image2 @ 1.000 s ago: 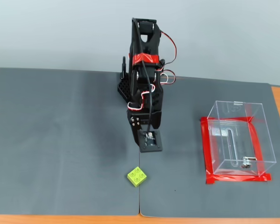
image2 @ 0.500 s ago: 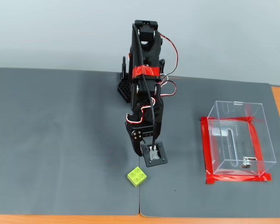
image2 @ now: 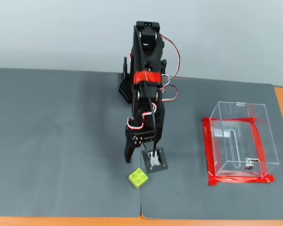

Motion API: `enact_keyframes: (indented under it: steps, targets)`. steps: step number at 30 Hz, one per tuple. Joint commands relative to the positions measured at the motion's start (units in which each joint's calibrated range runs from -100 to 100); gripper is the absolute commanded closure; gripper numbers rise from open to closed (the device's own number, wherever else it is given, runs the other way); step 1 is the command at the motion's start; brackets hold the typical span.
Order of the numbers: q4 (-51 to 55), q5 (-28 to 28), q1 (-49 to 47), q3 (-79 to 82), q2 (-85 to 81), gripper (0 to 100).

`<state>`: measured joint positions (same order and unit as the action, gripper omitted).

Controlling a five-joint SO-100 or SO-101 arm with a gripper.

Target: Pick the green lego block and place it into the transparent box

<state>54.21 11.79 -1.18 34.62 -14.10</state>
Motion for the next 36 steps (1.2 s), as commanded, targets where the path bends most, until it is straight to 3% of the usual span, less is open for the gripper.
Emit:
enact_keyframes:
  steps: [1, 8, 14, 36]
  targets:
    - [-0.65, 0.63, 0.4, -6.53, 3.46, 76]
    - [0.05, 2.77, -0.13, -13.32, 10.75, 74]
    - [0.22, 2.77, -0.2, -14.22, 12.62, 60]
    - [0.22, 2.19, -4.3, -13.32, 14.99, 59]
